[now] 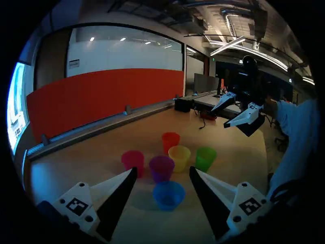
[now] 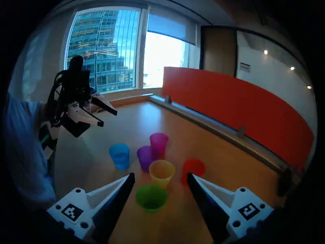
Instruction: Pour water
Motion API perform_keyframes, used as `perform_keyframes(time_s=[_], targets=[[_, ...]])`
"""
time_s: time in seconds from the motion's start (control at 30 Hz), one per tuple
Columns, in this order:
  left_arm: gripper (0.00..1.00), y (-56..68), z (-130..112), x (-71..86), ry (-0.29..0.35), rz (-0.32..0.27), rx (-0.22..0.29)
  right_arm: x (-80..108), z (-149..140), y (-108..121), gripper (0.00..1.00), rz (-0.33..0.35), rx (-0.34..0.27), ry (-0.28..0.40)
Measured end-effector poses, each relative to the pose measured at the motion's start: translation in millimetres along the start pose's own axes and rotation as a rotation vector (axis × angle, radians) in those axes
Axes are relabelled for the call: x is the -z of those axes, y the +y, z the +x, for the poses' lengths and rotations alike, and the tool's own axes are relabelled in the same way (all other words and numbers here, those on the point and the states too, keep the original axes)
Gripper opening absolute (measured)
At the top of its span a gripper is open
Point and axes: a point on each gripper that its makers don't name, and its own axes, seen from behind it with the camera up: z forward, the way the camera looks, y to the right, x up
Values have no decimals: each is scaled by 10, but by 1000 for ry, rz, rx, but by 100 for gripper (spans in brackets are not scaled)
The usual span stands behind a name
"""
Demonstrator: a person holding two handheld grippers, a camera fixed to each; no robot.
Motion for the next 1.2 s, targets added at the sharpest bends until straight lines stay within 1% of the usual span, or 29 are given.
perform_keyframes(time_s=[0.27, 0.47, 0.67, 0.87, 1.2], targets=[[95, 50, -203, -36, -41, -9, -10, -90, -197, -82, 99, 18, 4, -37], [95, 77, -330, -52, -64, -17, 0, -157, -364, -131, 99, 27, 9, -67], [95, 96, -476, -69, -91, -16, -3, -214, -518, -165, 99, 33, 8, -91], [95, 119, -628, -83, -125, -18, -19, -254, -688, -191, 99, 39, 4, -119], [95, 159, -865, -111, -186, -27, -17, -292, -889, -227, 99, 41, 0, -154]])
